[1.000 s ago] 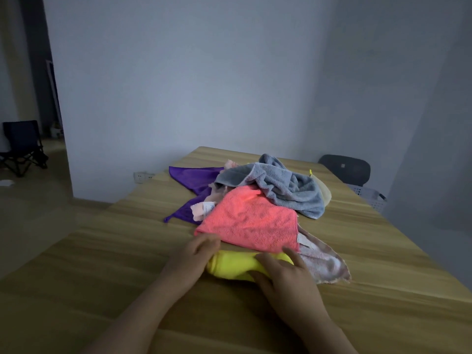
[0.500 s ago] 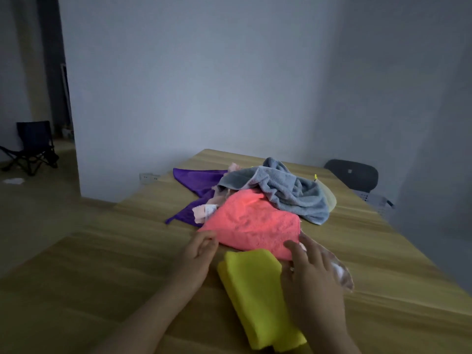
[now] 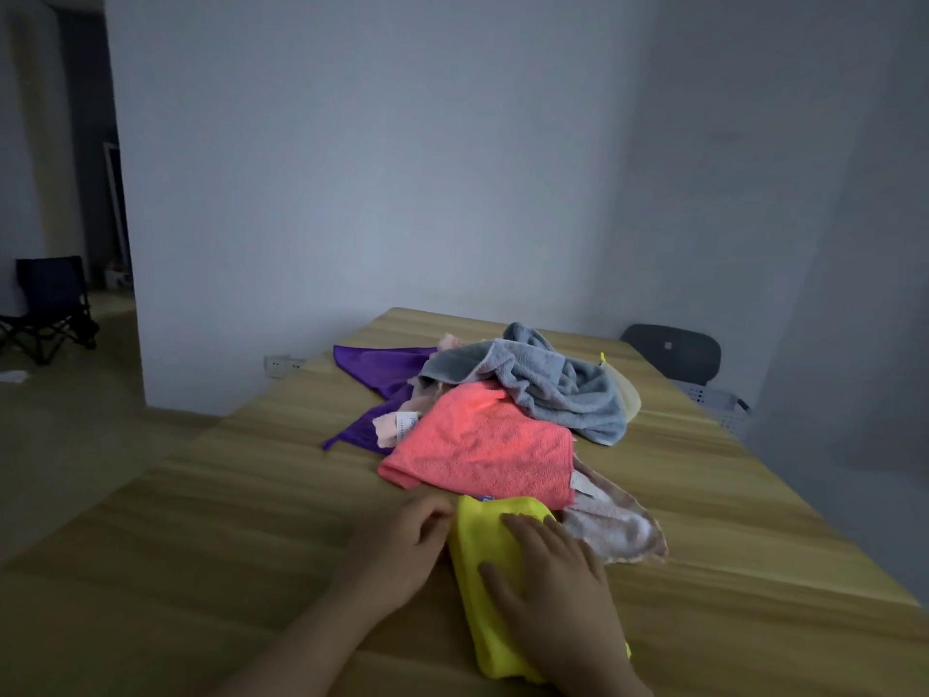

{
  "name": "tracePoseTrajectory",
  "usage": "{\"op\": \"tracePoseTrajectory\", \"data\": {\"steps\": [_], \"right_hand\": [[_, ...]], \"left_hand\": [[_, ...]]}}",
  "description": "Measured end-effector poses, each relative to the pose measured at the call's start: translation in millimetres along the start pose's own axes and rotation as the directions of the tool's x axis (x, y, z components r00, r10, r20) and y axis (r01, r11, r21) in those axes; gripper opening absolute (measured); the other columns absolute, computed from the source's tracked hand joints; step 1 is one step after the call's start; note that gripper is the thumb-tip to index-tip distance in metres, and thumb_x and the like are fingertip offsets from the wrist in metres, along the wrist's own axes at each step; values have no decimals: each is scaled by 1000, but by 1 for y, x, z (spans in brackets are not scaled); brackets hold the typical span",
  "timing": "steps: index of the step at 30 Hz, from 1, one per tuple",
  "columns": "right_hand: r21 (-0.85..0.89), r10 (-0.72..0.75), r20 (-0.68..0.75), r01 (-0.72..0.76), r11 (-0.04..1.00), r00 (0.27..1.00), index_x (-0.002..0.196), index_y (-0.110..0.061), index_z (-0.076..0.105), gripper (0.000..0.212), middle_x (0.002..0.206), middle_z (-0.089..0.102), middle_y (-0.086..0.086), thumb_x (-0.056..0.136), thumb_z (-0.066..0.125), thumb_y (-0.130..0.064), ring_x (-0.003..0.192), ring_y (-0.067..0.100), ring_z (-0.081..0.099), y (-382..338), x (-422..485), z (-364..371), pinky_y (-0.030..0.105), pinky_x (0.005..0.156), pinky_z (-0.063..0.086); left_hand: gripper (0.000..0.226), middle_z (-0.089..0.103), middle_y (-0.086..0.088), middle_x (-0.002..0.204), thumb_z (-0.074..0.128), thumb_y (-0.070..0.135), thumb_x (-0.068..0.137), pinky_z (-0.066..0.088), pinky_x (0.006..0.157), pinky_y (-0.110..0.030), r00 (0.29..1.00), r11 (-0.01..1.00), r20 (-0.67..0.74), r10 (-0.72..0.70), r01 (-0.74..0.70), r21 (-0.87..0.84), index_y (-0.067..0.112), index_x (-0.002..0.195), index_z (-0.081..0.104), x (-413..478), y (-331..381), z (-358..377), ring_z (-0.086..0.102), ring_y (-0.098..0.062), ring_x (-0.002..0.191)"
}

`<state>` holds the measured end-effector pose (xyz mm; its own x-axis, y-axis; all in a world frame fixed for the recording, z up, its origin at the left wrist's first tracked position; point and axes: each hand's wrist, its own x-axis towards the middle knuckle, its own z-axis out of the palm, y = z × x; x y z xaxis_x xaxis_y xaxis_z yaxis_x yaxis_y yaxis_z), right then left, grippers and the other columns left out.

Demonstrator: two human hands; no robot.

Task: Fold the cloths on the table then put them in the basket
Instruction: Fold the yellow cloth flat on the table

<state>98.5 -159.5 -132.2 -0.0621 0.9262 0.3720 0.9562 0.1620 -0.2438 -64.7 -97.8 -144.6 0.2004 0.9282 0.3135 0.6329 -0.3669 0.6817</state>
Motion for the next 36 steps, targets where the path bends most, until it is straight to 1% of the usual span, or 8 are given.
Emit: {"op": "tracePoseTrajectory", "data": {"steps": [2,4,9,18,22,26,30,36], "right_hand": [[36,-116,-249,129,991,962,110,-29,66,42,115,64,-13,80,49,-53,119,14,55,9,-10,-11,36,99,38],[-10,-178,-130,178,984,975,103,-36,69,50,111,65,-19,70,46,-66,115,13,58,11,-21,-23,36,97,40],[-52,-152,271,172,984,950,134,-60,23,67,151,9,-31,73,44,-74,142,-1,-4,17,-29,-16,43,114,-4],[62,-191,-429,240,969,883,109,-22,69,44,115,66,-6,66,63,-11,118,24,52,25,-29,-31,42,94,33],[259,-211,144,169,951,967,102,-44,65,31,110,55,-38,77,49,-51,124,-17,34,24,-35,-38,31,112,21],[369,-74,-77,97,924,994,103,-50,61,52,106,56,-40,76,27,-79,113,-26,34,18,-33,-39,5,102,20],[-87,-101,273,129,988,957,146,-44,12,55,153,7,-25,94,29,-55,143,2,-7,10,-25,-18,32,115,-3],[-146,50,263,-11,989,963,145,-45,13,54,155,5,-23,94,25,-57,145,6,-3,35,-32,-15,36,116,1]], "left_hand": [[22,62,18,108,48,30,94,45,86,-24,999,996,-1,45,-45,74,35,113,59,-3,0,2,57,-2,101],[23,63,16,113,48,29,94,43,87,-23,998,993,-11,56,-54,106,34,114,59,-5,-1,2,56,-4,104],[21,63,14,112,48,32,94,43,86,-24,999,989,-24,46,-42,141,32,111,60,-5,-2,5,56,-6,103],[18,66,12,100,49,32,93,41,76,-22,996,987,-24,86,-82,138,32,103,64,-9,-1,2,57,-5,94],[16,65,16,98,50,31,93,42,78,-21,996,990,-36,83,-78,120,32,100,64,-9,-1,2,57,-3,93],[17,64,16,96,48,33,94,44,79,-25,997,990,-10,75,-73,122,34,101,63,-8,0,1,56,-3,90],[21,64,15,105,46,33,95,43,83,-23,995,983,-3,104,-102,155,34,108,62,-9,-1,2,56,-3,97],[33,43,22,135,36,37,97,28,99,-25,976,908,104,193,-218,358,40,129,44,-11,5,14,36,-2,127]]}}
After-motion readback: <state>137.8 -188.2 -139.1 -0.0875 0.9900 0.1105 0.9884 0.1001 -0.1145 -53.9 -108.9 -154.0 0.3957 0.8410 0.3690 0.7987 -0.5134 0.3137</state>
